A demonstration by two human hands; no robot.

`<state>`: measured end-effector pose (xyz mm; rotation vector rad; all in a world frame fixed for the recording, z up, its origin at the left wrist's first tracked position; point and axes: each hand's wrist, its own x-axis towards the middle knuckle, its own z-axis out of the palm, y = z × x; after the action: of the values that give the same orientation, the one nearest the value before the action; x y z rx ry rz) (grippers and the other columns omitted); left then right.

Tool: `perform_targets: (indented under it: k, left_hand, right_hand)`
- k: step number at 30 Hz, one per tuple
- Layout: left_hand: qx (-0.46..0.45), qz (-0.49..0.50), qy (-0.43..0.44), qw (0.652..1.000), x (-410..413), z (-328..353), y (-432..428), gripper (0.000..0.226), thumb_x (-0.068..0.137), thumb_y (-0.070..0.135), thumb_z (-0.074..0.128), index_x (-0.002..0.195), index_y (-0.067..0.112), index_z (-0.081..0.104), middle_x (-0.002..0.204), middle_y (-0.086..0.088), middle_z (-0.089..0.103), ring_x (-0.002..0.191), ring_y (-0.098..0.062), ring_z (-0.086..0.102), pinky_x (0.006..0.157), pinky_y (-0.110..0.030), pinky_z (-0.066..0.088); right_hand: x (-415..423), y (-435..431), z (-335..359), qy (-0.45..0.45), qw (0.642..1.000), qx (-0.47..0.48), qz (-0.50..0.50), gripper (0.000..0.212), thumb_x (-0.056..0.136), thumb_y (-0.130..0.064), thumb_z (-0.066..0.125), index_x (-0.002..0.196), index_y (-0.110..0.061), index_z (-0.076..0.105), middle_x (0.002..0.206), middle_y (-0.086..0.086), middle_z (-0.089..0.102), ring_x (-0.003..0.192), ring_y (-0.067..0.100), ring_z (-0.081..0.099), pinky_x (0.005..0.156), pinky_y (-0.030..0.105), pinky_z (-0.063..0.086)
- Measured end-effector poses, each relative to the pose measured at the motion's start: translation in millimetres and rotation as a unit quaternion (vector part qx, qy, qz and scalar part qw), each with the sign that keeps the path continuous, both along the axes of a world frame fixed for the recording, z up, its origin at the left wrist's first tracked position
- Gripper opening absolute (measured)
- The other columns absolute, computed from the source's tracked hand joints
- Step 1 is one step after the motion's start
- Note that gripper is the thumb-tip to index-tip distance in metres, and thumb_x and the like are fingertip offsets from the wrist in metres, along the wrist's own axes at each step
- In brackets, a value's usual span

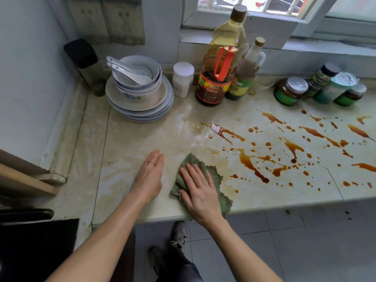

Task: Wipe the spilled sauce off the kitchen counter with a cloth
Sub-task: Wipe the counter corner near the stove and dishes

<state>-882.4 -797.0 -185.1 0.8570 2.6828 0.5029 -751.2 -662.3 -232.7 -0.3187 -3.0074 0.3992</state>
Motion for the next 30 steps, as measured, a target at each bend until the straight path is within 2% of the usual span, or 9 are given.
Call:
perform_targets:
  k: [3, 7, 12, 17, 22, 26, 30]
  left_hand:
    - [-0.003, 0.001, -0.008, 1.0, 0.2, -0.8, -0.9, 0.078, 0.081, -0.017, 0.029, 0.15, 0.012, 0.007, 0.158, -0.003, -0.003, 0.145, -0.016, -0.003, 0.114, -0.022, 0.0]
    - [-0.016, -0.002, -0.024, 1.0, -1.4, -0.9, -0.6, 0.08, 0.08, -0.02, 0.026, 0.15, 0.012, 0.004, 0.158, -0.002, -0.006, 0.145, -0.015, -0.006, 0.115, -0.023, 0.0]
    - [-0.019, -0.003, -0.023, 1.0, -0.7, -0.3, 1.6, 0.079, 0.08, -0.019, 0.027, 0.15, 0.009, 0.004, 0.158, -0.005, -0.006, 0.145, -0.017, -0.005, 0.117, -0.026, 0.001]
    - [-0.012, -0.005, -0.012, 1.0, -1.2, -3.5, 1.4, 0.076, 0.081, -0.016, 0.03, 0.149, 0.009, 0.006, 0.158, -0.007, -0.004, 0.145, -0.018, -0.003, 0.117, -0.024, 0.0]
    - [-0.016, -0.004, -0.016, 1.0, -1.7, -4.2, 2.0, 0.077, 0.081, -0.017, 0.028, 0.15, 0.011, 0.006, 0.158, -0.005, -0.004, 0.145, -0.017, -0.004, 0.115, -0.023, -0.001]
    - [-0.021, -0.005, -0.028, 0.999, -3.3, -3.6, -0.4, 0.077, 0.082, -0.017, 0.027, 0.15, 0.012, 0.004, 0.158, -0.002, -0.006, 0.145, -0.015, -0.005, 0.114, -0.022, -0.002]
    - [-0.02, -0.002, -0.029, 0.999, -1.6, -2.0, 0.6, 0.078, 0.082, -0.017, 0.028, 0.15, 0.012, 0.004, 0.158, -0.002, -0.006, 0.145, -0.015, -0.005, 0.115, -0.024, -0.001]
  right_hand:
    - [17.8, 29.6, -1.7, 0.001, 1.0, 0.02, 0.005, 0.059, 0.097, -0.047, 0.041, 0.151, -0.027, 0.034, 0.159, -0.005, 0.03, 0.148, 0.015, 0.021, 0.118, 0.045, 0.017]
    - [27.0, 63.0, -0.3, -0.014, 0.997, 0.021, -0.07, 0.056, 0.098, -0.048, 0.033, 0.151, -0.028, 0.035, 0.158, -0.006, 0.03, 0.148, 0.013, 0.019, 0.118, 0.043, 0.016]
    - [13.7, 37.2, 2.3, -0.004, 0.99, 0.016, -0.139, 0.057, 0.096, -0.045, 0.033, 0.148, -0.025, 0.039, 0.156, -0.002, 0.036, 0.145, 0.02, 0.03, 0.115, 0.045, 0.013]
    - [-3.7, 3.0, 2.3, -0.009, 0.996, 0.006, -0.085, 0.057, 0.095, -0.046, 0.035, 0.148, -0.027, 0.04, 0.157, -0.001, 0.034, 0.147, 0.02, 0.026, 0.114, 0.05, 0.018]
    - [9.3, 33.0, 1.6, -0.001, 1.0, 0.018, -0.015, 0.054, 0.098, -0.045, 0.035, 0.15, -0.03, 0.036, 0.158, -0.005, 0.031, 0.147, 0.015, 0.022, 0.117, 0.044, 0.017]
    - [17.6, 59.6, 1.7, -0.003, 0.997, 0.018, -0.081, 0.054, 0.099, -0.046, 0.03, 0.15, -0.029, 0.035, 0.157, -0.003, 0.033, 0.147, 0.015, 0.023, 0.118, 0.042, 0.015]
    - [11.2, 46.4, 6.4, 0.002, 0.99, -0.021, -0.141, 0.061, 0.096, -0.044, 0.027, 0.154, -0.023, 0.026, 0.159, -0.002, 0.028, 0.148, 0.016, 0.02, 0.119, 0.039, 0.006]
